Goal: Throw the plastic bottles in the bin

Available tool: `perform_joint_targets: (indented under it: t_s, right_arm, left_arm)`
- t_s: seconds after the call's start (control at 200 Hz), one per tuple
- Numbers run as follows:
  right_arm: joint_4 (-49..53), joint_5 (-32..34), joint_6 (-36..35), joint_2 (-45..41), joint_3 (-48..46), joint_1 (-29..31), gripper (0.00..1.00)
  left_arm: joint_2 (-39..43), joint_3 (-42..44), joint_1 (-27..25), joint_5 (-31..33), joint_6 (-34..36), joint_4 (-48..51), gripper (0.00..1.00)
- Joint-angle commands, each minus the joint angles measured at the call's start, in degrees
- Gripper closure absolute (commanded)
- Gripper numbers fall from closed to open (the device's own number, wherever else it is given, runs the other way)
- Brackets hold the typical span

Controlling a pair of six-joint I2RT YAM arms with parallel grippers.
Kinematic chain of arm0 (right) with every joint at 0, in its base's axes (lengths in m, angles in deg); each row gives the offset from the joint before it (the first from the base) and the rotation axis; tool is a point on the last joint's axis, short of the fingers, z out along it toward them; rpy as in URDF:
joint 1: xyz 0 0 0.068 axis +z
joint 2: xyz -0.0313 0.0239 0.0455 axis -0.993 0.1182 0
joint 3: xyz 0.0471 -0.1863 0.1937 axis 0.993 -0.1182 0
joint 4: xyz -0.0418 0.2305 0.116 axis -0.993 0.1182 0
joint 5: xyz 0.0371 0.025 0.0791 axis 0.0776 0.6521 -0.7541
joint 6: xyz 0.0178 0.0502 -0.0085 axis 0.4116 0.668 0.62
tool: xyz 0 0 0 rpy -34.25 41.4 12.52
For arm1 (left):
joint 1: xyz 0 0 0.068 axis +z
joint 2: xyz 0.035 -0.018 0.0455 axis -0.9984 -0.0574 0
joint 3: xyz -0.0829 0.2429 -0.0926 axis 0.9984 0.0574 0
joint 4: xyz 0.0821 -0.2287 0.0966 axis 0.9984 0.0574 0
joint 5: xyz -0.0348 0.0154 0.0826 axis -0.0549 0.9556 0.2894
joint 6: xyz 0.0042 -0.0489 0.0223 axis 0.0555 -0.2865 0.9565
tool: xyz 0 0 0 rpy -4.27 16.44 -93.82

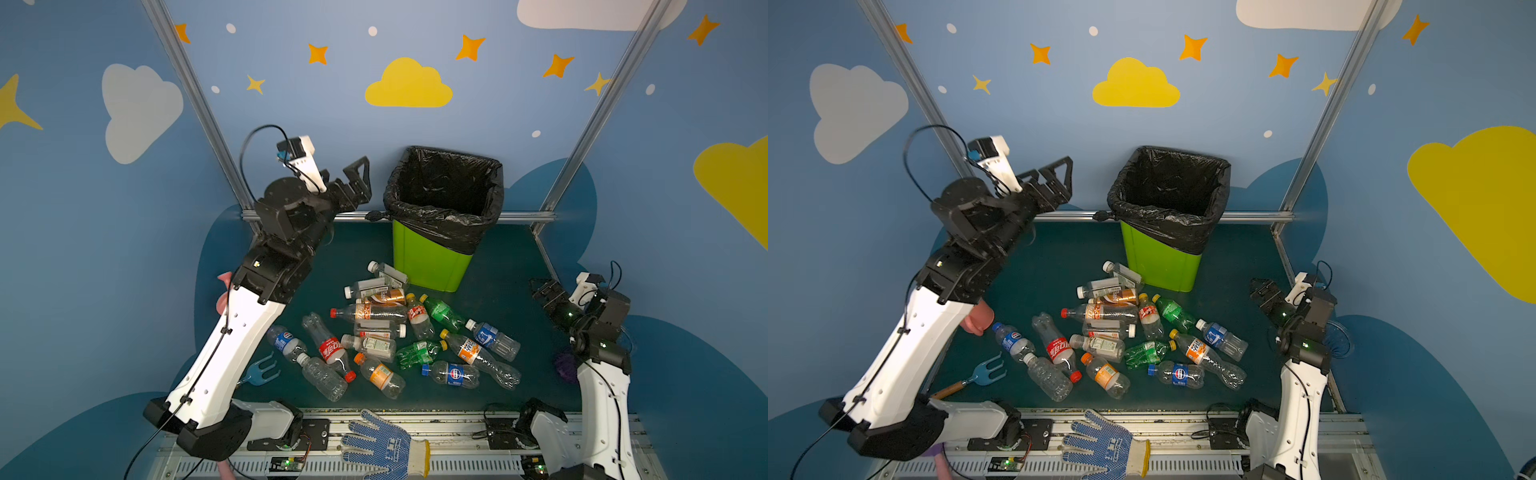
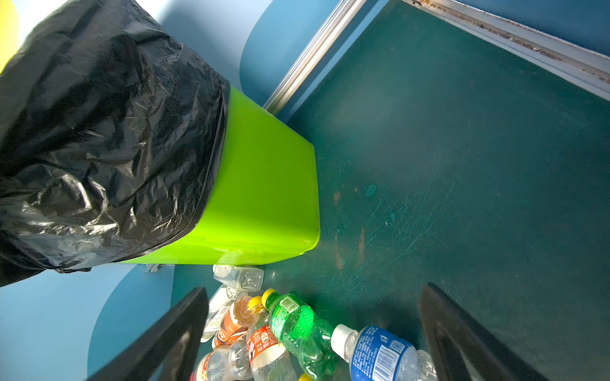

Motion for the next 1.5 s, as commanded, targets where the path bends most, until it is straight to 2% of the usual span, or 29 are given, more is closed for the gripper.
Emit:
perform_joint_targets:
  t_s: [0.0, 0.13, 0.265, 0.496, 0.641, 0.771, 0.986, 1.281, 1.497]
  right_arm:
    - [1.9, -1.3, 1.1, -0.6, 0.7, -0.1, 0.02]
    - [3.4, -0.8, 1.4, -1.9, 0.0, -0.1, 0.02]
    - [2.9, -0.2, 1.2, -1.9, -1.1, -0.1, 0.02]
    - [0.6, -0.8, 2.0, 0.8, -1.2, -0.1, 0.02]
    - [-0.3, -0.9, 2.2, 1.8, -1.6, -0.1, 0.02]
    - [-0.3, -0.7, 2.1, 2.2, -1.9, -0.1, 0.02]
    - [0.2, 0.0, 2.0, 2.0, -2.4, -0.1, 0.02]
    - [0.4, 0.6, 2.1, 2.2, -2.5, -0.1, 0.02]
    - [0.7, 0.8, 2.1, 2.5, -2.4, -0.1, 0.02]
  left_arm:
    - [5.7, 8.7, 3.4, 4.2, -4.1, 1.2, 0.0]
    - [13.3, 20.7, 4.5, 9.3, -9.5, 5.9, 0.0]
    - [19.0, 28.4, 4.6, 12.4, -15.7, 14.7, 0.0]
    - [26.9, 40.6, 4.8, 13.6, -27.5, 26.9, 0.0]
    - [31.0, 47.5, 5.2, 13.7, -30.6, 30.1, 0.0]
    - [30.5, 51.9, 5.6, 10.5, -32.9, 31.1, 0.01]
    - [27.0, 59.5, 5.9, 4.4, -35.5, 24.9, 0.07]
    - [23.7, 61.5, 6.2, 0.6, -34.1, 21.1, 0.14]
    - [20.6, 63.0, 10.0, -5.6, -32.8, 17.2, 0.21]
